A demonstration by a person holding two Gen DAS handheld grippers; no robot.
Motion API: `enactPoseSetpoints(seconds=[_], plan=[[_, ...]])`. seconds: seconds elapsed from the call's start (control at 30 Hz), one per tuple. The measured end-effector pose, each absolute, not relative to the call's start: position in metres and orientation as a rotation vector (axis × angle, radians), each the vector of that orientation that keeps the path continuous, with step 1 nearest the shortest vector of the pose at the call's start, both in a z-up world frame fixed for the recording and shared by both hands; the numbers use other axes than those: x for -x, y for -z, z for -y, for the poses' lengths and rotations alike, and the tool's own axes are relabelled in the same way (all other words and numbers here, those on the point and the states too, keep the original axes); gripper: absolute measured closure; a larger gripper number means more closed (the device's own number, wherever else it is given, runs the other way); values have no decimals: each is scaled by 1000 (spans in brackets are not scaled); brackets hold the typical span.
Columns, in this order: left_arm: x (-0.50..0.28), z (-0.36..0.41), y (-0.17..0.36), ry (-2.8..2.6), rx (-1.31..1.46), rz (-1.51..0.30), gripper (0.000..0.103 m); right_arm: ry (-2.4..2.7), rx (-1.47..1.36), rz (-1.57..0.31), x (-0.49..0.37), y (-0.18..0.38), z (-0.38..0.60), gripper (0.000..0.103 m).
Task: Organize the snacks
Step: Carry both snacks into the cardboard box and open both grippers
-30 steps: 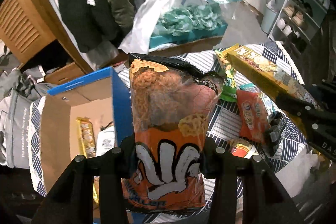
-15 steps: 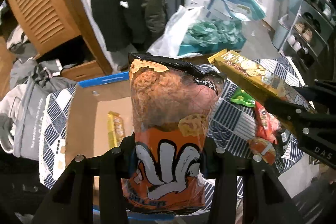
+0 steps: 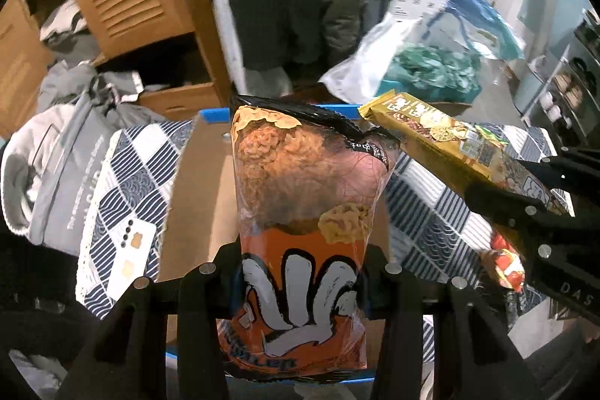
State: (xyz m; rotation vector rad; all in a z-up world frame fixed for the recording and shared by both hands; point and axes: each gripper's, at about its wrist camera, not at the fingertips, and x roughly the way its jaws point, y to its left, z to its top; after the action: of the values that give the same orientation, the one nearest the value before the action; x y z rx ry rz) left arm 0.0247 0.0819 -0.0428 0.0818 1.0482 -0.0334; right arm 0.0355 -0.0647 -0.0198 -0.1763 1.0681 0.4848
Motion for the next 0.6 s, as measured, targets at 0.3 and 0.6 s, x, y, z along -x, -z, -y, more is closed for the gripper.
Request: enactPoseSetpoints(seconds=[0.3,0.6], plan=[[-35,-126,57,-58,-52,-1076,57,-530,195,-1128,-54,36,7,72],[-41,-151,76,-87,-16,-1136,56,-531,197,-1175,-72,58,-26,72]])
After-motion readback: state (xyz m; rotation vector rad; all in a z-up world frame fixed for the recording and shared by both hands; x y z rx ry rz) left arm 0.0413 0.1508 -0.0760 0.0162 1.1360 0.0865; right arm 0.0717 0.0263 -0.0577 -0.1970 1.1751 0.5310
